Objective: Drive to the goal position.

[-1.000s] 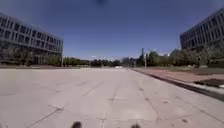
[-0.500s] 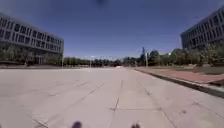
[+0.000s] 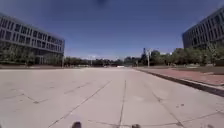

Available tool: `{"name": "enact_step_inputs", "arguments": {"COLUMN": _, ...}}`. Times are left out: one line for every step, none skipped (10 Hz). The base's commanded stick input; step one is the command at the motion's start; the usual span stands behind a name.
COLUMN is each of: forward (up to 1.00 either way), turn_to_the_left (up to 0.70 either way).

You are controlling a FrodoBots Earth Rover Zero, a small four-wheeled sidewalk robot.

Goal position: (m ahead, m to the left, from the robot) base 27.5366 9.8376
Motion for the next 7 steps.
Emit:
{"name": "enact_step_inputs", "arguments": {"forward": 0.85, "turn_to_the_left": 0.01}}
{"name": "enact_step_inputs", "arguments": {"forward": 0.85, "turn_to_the_left": 0.01}}
{"name": "enact_step_inputs", "arguments": {"forward": 0.85, "turn_to_the_left": 0.01}}
{"name": "enact_step_inputs", "arguments": {"forward": 0.85, "turn_to_the_left": 0.01}}
{"name": "enact_step_inputs", "arguments": {"forward": 0.85, "turn_to_the_left": 0.01}}
{"name": "enact_step_inputs", "arguments": {"forward": 0.85, "turn_to_the_left": 0.01}}
{"name": "enact_step_inputs", "arguments": {"forward": 0.85, "turn_to_the_left": 0.01}}
